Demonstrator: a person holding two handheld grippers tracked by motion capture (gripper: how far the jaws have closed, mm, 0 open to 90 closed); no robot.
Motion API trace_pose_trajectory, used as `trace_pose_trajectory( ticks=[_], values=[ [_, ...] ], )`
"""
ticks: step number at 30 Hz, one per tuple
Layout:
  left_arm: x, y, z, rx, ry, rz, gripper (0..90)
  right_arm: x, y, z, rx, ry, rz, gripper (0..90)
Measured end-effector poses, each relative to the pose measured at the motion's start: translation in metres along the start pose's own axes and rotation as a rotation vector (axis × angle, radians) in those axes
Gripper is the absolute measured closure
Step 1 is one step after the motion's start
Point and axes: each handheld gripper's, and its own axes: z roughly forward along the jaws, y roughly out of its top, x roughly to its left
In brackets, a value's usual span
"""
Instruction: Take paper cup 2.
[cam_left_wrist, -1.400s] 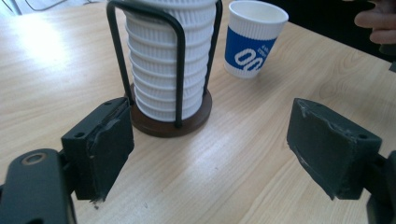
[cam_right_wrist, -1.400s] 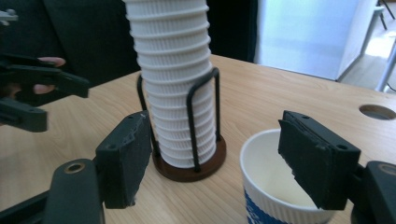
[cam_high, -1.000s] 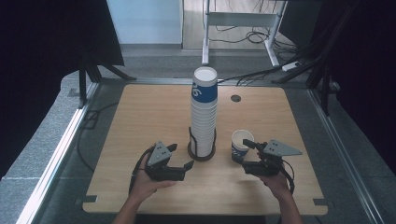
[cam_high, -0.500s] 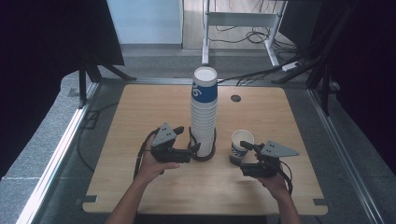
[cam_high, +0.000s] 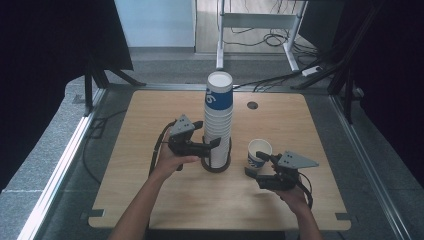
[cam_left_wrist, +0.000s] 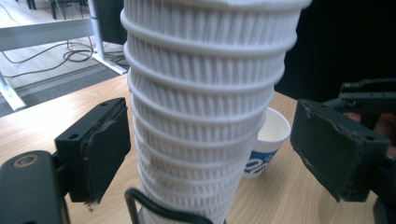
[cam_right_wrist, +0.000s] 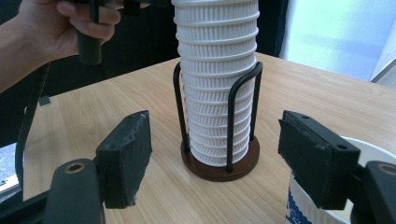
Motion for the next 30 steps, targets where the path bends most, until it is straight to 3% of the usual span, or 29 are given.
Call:
trace_pose_trajectory(
  ticks=[16,30],
  values=[
    [0.006,0.012,0.028,0.03,-0.006,0.005,10.8,0.0,-0.001,0.003,0.011,0.001,-0.003,26.2],
    [0.007,0.013,0.029,0.038,-0.01,0.016,11.8,0.001,-0.002,0.006,0.021,0.019,-0.01,26.5]
  ],
)
